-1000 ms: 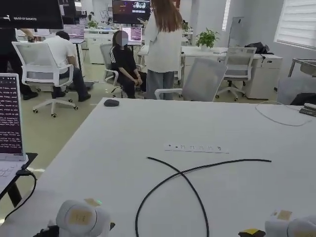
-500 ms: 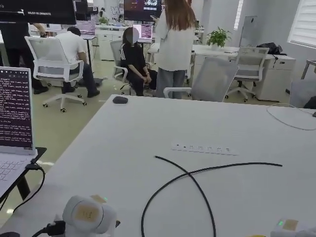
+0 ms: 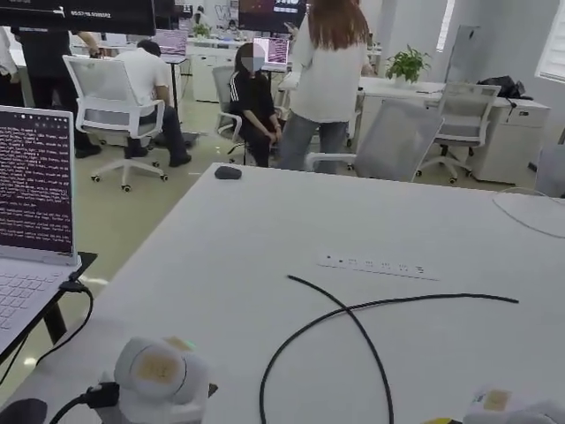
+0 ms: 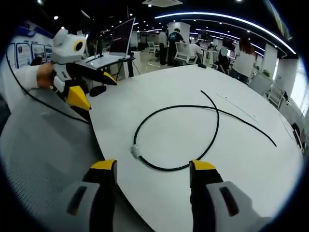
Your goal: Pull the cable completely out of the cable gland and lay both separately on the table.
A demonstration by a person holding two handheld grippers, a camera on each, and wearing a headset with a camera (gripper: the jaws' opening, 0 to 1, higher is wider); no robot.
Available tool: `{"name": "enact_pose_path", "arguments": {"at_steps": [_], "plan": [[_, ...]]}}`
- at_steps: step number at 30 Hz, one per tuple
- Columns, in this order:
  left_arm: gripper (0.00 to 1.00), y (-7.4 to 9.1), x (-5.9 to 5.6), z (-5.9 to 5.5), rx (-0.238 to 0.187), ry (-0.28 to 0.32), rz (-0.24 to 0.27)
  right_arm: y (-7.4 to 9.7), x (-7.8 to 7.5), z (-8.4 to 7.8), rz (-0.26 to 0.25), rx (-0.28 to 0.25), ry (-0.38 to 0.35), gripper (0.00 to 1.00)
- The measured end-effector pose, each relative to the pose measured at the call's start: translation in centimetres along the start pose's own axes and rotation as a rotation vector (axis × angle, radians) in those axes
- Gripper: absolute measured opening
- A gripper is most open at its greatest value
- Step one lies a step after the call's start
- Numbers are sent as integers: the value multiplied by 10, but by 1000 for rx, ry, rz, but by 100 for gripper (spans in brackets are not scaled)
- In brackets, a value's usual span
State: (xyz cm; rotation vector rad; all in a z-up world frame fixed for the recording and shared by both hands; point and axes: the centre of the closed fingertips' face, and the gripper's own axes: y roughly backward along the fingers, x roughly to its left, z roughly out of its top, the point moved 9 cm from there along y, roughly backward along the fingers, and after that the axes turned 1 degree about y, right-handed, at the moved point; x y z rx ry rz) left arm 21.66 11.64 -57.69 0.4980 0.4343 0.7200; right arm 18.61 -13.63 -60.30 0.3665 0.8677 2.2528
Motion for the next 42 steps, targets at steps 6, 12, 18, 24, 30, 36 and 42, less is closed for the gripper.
{"name": "enact_pose_path", "arguments": {"at_steps": [6,12,18,24,30,36,42], "plan": [[87,1,1,1,-4,-9,15,-20,-7,-4,67,7,-32,57],[86,1,2,0,-6,7,20,-32,-11,-4,90,12,-44,59],[85,-1,-1,0,7,-17,16,-51,-12,-7,113,32,-24,53],[83,-1,1,-2,20,-18,24,-71,-4,-10,163,62,26,47],[81,-1,3,-3,24,-6,34,-88,0,-15,184,77,35,42],[80,-1,4,-3,25,-3,38,-96,3,-19,194,90,46,37],[78,-2,1,-3,34,-20,32,-104,6,-23,199,97,61,29]]}}
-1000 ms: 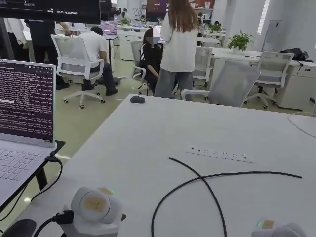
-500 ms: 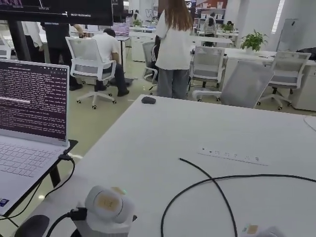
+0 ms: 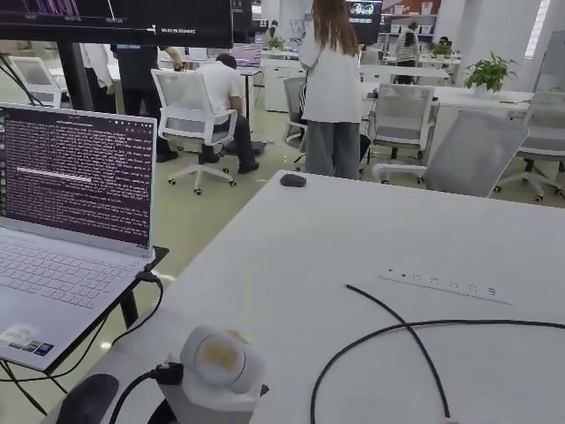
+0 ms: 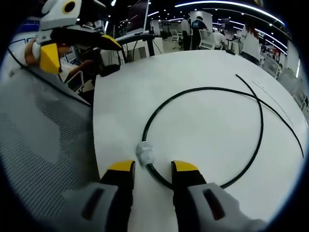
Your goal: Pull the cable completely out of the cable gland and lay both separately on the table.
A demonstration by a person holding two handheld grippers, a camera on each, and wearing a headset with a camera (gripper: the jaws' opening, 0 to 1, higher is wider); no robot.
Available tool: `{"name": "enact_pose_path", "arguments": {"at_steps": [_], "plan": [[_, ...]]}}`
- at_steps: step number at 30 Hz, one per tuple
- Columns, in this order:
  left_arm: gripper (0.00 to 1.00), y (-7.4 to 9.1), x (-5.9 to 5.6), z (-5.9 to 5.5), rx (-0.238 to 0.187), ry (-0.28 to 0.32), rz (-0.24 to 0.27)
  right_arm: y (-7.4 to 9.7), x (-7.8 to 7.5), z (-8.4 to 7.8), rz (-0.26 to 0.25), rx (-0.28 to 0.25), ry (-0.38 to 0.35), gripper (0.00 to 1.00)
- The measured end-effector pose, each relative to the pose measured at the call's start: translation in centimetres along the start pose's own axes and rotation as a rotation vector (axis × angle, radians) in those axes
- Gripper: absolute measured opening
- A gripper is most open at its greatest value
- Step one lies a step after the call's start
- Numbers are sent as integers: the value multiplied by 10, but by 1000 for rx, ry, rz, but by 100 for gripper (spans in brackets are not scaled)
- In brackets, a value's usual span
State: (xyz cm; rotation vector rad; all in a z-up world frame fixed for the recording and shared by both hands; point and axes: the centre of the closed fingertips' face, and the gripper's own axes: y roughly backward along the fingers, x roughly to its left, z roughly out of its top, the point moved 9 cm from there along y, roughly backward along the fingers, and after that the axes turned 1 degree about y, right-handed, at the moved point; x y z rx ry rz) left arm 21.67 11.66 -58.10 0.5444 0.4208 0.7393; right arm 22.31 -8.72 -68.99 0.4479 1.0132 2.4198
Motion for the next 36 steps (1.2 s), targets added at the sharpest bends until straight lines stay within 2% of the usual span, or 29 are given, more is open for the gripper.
{"name": "enact_pose_path", "arguments": {"at_steps": [8,11,19,25,36], "plan": [[77,0,-1,0,4,-17,2,-10,1,2,2,-17,23,20],[77,0,-1,-1,9,-18,3,-11,5,2,14,-17,44,12],[76,-2,-2,-1,17,-31,-4,-8,2,3,19,-9,37,11],[75,-2,-4,0,14,-41,-16,6,-2,8,30,-24,-4,11],[73,-4,-14,0,18,-85,-66,51,2,26,50,-94,35,10]]}}
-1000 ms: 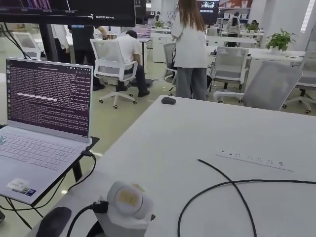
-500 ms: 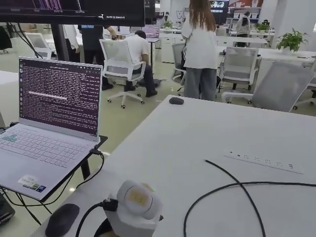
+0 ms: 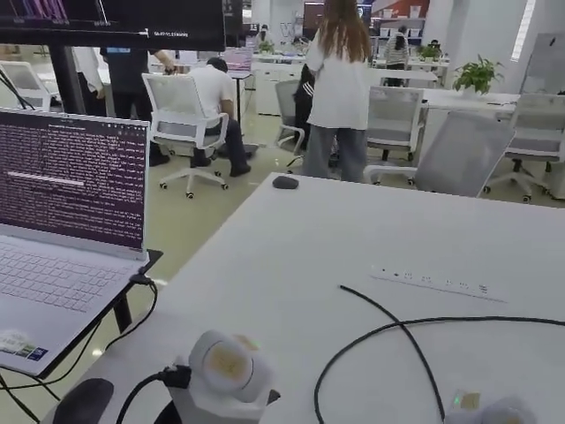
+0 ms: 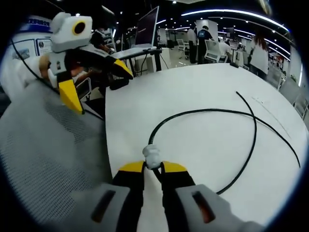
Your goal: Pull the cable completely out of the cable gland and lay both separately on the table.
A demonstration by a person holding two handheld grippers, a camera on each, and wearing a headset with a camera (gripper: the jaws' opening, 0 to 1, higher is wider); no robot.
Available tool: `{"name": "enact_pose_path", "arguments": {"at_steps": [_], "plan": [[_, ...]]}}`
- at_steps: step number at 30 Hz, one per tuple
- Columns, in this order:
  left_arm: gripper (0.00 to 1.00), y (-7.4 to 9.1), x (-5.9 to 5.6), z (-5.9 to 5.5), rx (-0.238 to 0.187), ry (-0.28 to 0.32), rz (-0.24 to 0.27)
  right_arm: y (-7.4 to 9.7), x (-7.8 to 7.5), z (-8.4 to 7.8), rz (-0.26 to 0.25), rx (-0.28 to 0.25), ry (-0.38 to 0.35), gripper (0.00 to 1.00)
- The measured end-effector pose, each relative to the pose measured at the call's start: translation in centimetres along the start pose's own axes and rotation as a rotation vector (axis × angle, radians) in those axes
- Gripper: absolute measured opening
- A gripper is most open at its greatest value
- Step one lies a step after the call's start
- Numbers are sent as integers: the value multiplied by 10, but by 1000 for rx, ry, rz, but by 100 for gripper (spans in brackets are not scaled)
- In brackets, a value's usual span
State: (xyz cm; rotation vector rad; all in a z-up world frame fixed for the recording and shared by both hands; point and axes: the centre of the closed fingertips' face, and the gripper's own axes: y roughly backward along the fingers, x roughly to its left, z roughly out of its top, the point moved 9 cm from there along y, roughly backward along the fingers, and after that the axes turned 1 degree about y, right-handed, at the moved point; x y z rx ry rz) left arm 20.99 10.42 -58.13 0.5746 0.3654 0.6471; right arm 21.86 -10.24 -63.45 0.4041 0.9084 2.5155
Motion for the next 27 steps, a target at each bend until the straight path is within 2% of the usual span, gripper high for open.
{"name": "enact_pose_path", "arguments": {"at_steps": [3,7,11,14,15,17,19,21,23,27], "plan": [[72,-1,-5,1,0,-22,-21,11,2,4,-2,-15,1,10],[67,-1,-9,3,-22,-48,-48,26,10,11,5,-46,22,10],[63,0,-10,6,-46,-47,-72,40,18,18,36,-66,16,10],[57,3,-13,11,-100,-42,-113,48,24,23,54,-79,36,9],[53,3,-16,13,-135,-12,-153,52,27,25,64,-89,43,9],[48,5,-17,14,-158,41,-211,56,30,28,75,-97,57,9],[45,6,-17,17,-191,44,-243,62,34,32,83,-100,80,9],[46,7,-20,20,-214,27,-264,65,35,34,86,-105,94,9],[46,9,-27,25,-238,-21,-308,72,37,37,94,-114,108,9],[42,8,-36,28,-240,-119,-374,81,41,43,112,-139,130,9]]}}
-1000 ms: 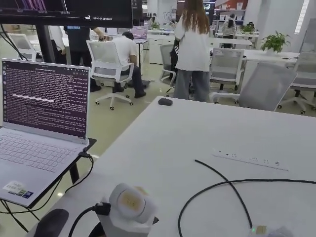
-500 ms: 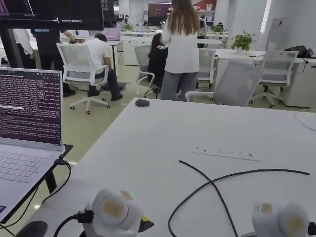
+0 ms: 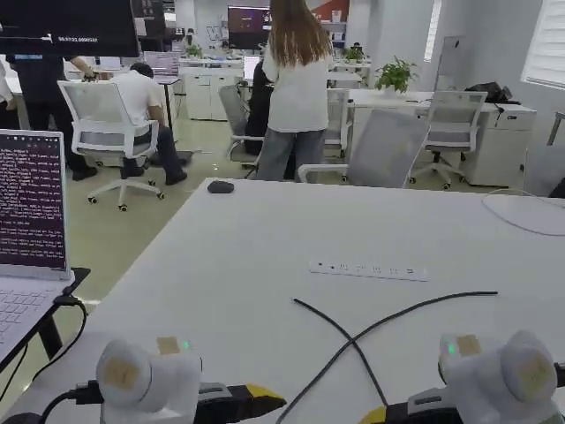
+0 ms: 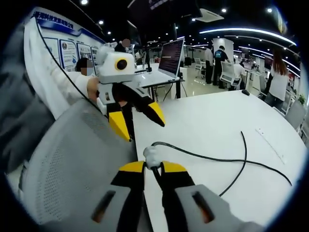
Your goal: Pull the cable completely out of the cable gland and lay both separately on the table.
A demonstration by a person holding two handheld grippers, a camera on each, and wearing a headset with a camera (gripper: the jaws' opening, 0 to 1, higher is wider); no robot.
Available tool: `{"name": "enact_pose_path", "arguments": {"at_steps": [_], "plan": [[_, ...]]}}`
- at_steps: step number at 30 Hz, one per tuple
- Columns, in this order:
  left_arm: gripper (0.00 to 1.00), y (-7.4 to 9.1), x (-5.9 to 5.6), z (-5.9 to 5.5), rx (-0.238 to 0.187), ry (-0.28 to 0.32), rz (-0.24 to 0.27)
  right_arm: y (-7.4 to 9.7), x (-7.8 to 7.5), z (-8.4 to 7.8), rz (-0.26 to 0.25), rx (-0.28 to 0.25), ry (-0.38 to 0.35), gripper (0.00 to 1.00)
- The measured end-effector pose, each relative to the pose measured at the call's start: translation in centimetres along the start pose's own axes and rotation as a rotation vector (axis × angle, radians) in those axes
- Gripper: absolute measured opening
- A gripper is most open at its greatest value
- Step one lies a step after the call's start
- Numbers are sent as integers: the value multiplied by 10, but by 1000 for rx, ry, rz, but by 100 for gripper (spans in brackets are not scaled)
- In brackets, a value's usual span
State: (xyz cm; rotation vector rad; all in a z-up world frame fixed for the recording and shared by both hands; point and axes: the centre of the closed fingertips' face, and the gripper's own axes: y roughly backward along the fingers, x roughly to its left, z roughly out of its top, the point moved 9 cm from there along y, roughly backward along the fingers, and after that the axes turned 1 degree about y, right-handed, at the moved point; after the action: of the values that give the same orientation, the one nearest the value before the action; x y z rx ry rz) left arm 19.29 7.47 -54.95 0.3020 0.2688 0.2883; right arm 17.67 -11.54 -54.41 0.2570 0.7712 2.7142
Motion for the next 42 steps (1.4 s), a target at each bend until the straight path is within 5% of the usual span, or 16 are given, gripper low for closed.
{"name": "enact_pose_path", "arguments": {"at_steps": [6,18,29,32,35,42], "plan": [[36,-5,-8,10,-21,-63,-95,11,6,8,33,-53,23,9],[19,-14,-21,23,-90,-81,-253,24,15,21,103,-168,78,9],[17,-6,-23,30,-151,-31,-309,29,18,26,146,-263,120,9],[16,-5,-23,34,-163,-70,-301,29,17,27,139,-293,123,10],[16,-4,-25,39,-179,-140,-273,31,11,27,185,-351,-39,11],[16,-3,-28,50,-162,-319,-242,34,5,28,257,-411,-223,13]]}}
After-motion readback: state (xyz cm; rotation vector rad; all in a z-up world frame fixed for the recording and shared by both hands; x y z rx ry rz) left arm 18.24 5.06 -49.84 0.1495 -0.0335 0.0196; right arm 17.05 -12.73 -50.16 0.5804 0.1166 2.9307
